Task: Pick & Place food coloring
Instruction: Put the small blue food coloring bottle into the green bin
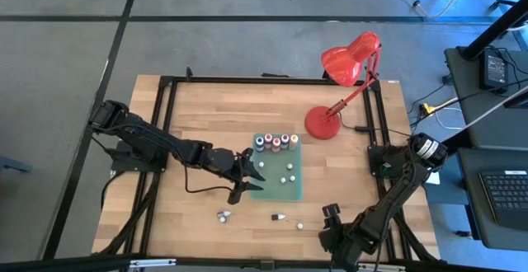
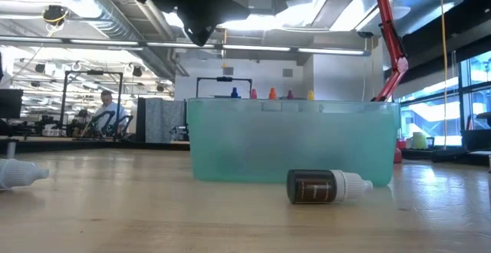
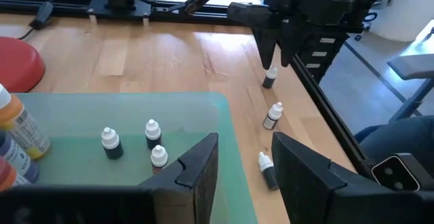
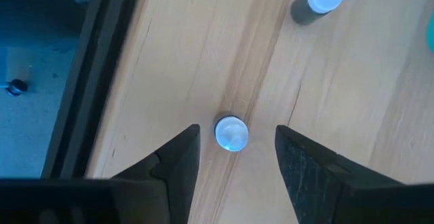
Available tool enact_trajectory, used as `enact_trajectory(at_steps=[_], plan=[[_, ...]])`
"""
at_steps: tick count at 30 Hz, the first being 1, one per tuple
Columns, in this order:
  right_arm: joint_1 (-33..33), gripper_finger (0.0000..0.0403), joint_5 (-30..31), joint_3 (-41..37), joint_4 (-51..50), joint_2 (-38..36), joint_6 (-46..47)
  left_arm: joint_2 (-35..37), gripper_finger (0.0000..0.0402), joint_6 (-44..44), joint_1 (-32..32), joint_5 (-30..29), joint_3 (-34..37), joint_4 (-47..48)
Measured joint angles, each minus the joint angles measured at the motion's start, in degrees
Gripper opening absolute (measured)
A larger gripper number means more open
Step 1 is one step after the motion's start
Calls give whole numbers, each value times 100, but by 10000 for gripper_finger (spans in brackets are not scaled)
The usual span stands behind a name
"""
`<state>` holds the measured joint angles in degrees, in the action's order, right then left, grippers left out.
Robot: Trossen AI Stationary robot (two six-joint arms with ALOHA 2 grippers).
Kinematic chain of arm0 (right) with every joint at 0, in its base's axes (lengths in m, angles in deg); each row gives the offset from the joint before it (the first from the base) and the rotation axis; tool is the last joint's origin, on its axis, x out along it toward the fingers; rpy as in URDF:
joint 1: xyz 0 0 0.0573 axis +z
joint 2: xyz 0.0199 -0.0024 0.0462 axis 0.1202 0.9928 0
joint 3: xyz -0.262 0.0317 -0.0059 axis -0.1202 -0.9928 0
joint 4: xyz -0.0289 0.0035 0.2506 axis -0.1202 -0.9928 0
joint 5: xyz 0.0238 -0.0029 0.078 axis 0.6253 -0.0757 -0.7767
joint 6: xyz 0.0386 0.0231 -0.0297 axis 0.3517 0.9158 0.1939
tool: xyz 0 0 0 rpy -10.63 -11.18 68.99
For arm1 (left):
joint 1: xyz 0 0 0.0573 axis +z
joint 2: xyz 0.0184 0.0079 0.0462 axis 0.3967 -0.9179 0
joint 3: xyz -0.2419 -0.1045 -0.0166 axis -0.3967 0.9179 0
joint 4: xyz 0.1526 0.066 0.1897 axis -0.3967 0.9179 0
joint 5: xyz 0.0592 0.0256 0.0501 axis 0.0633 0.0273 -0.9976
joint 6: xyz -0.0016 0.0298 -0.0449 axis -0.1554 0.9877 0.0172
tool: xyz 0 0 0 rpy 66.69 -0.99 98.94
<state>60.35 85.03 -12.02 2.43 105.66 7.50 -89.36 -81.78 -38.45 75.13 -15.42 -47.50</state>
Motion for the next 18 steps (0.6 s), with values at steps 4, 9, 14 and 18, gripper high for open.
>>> enact_trajectory(at_steps=[4,9,14,18], plan=[[-2,193,34,0,-4,31,-147,0,132,0,0,0,0,74],[-2,193,77,0,-7,31,-172,0,136,0,0,0,0,355],[-3,191,88,-19,26,31,-185,0,136,0,0,0,0,470],[-30,179,39,-170,232,31,-179,0,134,0,0,0,0,467]])
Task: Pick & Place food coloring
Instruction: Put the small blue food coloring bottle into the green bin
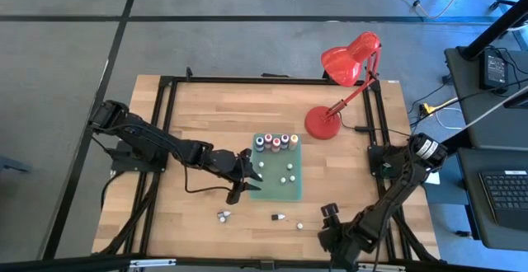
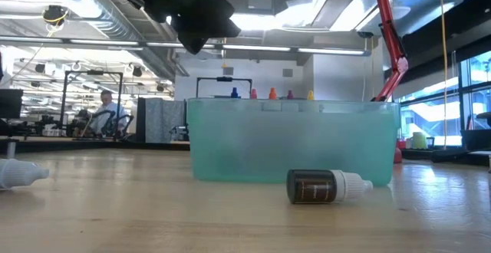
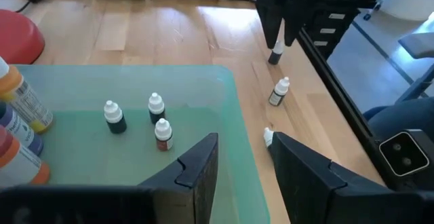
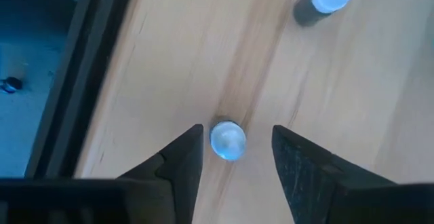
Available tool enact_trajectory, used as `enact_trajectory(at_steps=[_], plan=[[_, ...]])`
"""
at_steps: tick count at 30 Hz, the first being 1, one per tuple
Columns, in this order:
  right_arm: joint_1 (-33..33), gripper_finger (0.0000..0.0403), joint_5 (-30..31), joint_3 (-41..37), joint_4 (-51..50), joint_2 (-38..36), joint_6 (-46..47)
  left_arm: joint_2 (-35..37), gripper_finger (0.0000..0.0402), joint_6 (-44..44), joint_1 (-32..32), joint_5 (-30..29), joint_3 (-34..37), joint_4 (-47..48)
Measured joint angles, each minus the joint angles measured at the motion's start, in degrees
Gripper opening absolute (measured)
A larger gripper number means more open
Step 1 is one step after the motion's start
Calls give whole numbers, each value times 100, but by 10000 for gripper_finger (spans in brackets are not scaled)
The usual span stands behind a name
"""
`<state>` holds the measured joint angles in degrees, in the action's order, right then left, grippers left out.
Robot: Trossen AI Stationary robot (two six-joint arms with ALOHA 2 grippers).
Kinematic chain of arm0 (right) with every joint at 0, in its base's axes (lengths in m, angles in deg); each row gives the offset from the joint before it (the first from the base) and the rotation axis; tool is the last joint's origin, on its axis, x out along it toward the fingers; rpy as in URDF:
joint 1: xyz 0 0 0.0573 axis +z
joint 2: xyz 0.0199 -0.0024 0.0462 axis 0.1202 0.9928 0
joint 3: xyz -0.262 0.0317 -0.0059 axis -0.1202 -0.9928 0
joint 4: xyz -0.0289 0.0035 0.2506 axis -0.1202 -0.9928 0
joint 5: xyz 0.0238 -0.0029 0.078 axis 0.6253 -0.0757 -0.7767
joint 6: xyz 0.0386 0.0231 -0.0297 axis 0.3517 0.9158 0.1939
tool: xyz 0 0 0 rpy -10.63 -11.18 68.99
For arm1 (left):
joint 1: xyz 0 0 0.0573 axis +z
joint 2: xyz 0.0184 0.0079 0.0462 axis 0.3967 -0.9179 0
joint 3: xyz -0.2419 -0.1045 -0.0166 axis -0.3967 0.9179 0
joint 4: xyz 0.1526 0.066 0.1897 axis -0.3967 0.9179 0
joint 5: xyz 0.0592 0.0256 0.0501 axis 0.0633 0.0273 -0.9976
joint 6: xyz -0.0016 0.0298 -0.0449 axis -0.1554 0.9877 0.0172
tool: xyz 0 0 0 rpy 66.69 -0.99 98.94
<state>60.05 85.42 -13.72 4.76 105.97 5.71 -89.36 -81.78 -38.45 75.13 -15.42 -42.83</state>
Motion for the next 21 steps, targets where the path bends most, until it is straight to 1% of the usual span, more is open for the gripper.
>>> enact_trajectory(at_steps=[2,7,14,21], plan=[[-7,170,-30,-78,158,0,-1,0,134,0,0,0,-1,0],[-9,146,-146,-197,185,0,4,0,136,0,0,0,-2,0],[-11,115,-145,-256,259,0,-9,0,132,0,0,0,-2,0],[-13,104,-143,-256,305,0,-57,0,135,0,0,0,-2,0]])
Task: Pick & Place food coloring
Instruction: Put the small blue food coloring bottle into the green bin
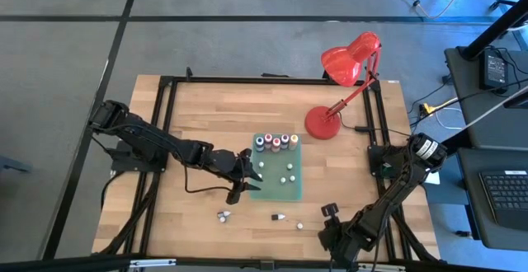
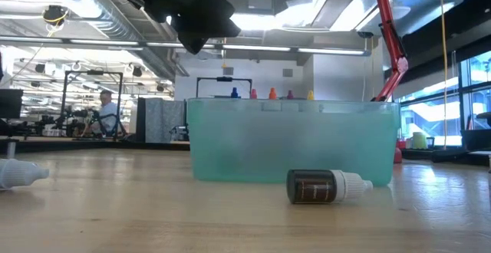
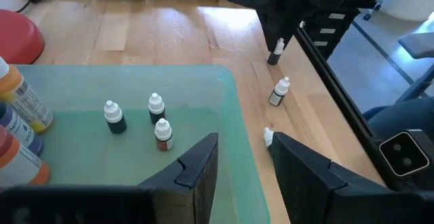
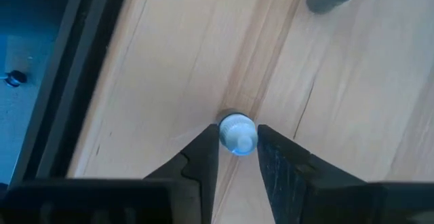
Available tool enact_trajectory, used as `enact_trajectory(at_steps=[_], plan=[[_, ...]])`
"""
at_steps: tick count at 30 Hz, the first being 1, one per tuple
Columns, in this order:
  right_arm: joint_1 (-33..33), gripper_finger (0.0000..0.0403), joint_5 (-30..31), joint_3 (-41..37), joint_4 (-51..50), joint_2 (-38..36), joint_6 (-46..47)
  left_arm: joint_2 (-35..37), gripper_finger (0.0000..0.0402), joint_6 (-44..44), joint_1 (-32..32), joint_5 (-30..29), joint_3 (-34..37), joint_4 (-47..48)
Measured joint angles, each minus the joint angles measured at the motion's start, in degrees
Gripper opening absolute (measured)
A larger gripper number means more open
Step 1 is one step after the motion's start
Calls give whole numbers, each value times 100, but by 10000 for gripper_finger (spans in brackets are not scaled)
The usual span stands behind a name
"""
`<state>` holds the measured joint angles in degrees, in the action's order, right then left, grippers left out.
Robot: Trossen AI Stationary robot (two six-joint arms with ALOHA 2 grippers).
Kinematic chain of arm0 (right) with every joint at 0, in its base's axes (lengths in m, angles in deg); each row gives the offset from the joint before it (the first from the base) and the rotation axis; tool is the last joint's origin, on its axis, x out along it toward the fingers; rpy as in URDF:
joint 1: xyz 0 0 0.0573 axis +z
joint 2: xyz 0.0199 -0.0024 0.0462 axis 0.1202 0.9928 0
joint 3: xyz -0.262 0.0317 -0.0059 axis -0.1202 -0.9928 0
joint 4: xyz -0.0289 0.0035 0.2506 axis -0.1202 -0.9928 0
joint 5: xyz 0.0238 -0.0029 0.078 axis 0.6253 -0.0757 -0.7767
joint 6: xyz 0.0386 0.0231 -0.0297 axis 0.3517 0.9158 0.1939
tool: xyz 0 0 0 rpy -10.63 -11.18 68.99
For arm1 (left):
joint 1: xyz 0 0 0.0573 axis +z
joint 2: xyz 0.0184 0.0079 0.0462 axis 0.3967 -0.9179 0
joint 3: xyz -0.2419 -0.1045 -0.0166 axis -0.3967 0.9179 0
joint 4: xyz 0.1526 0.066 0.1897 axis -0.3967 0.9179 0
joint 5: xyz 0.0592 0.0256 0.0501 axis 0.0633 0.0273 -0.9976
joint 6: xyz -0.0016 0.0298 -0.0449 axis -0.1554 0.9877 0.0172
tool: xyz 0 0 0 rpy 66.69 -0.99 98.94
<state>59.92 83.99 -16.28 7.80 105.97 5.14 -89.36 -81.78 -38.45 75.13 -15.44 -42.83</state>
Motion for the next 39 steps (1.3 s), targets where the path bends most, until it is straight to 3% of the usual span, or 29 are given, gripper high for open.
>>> enact_trajectory(at_steps=[11,16,22,30,39], plan=[[-5,101,44,0,56,0,-116,0,134,0,0,0,0,0],[-40,69,43,8,49,-3,-69,0,136,0,0,0,0,0],[-265,58,-24,427,-974,-24,179,0,132,-17,0,0,-2,0],[-1242,58,49,1468,-2122,-35,-496,0,132,-4,1,0,-2,0],[-2593,58,373,2357,-2196,-37,-2481,0,135,-37,2,0,-2,0]])
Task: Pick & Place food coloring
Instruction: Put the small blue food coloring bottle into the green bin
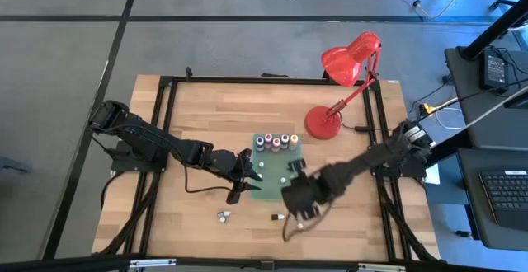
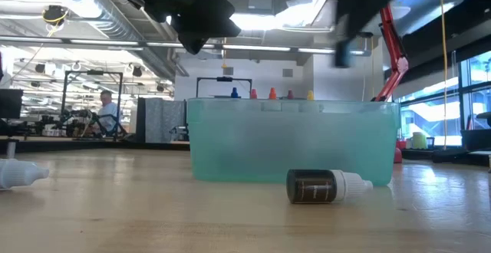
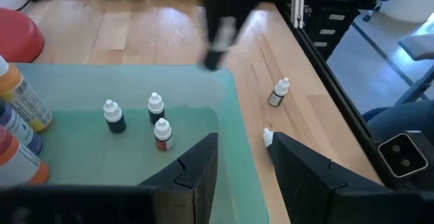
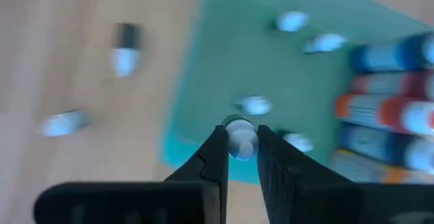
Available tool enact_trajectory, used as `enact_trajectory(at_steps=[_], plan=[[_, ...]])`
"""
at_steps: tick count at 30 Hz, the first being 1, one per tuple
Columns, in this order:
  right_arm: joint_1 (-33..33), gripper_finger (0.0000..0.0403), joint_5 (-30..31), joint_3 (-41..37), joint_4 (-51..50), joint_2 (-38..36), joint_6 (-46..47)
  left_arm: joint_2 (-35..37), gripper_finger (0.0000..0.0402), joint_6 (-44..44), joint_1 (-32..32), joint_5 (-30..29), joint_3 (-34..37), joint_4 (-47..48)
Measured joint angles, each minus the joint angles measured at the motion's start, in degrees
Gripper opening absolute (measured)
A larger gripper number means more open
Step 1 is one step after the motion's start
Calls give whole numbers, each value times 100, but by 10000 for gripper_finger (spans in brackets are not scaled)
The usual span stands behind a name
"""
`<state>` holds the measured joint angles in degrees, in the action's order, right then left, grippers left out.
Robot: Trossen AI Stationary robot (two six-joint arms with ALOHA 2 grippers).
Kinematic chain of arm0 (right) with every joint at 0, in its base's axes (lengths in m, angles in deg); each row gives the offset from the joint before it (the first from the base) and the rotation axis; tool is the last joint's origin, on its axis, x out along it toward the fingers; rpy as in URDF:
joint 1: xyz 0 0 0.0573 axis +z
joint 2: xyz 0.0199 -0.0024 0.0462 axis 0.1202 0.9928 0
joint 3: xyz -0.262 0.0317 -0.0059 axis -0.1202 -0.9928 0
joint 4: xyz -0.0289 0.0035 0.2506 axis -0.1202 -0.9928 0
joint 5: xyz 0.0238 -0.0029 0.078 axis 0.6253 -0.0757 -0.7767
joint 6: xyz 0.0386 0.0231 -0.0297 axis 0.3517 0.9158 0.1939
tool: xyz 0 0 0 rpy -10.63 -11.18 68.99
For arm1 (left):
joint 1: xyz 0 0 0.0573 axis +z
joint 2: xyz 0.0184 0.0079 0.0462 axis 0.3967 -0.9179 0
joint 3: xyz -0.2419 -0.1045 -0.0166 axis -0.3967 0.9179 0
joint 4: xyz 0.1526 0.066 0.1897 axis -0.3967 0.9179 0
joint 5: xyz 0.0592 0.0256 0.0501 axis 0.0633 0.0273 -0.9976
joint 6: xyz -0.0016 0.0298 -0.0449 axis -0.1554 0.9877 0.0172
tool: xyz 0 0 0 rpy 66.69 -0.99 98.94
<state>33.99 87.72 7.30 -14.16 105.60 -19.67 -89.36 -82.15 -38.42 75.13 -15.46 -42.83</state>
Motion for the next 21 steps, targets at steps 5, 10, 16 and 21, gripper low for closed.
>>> enact_trajectory(at_steps=[5,10,16,21], plan=[[-818,58,-239,-122,348,5,-582,0,135,-266,-1,1,0,0],[-1319,58,-472,-482,896,28,-980,0,136,-266,-2,2,0,1],[-1584,59,-676,-944,1432,62,-1066,0,132,-264,-1,2,0,2],[-1678,59,-813,-1263,1883,167,-1060,-2,134,-264,0,2,0,2]])
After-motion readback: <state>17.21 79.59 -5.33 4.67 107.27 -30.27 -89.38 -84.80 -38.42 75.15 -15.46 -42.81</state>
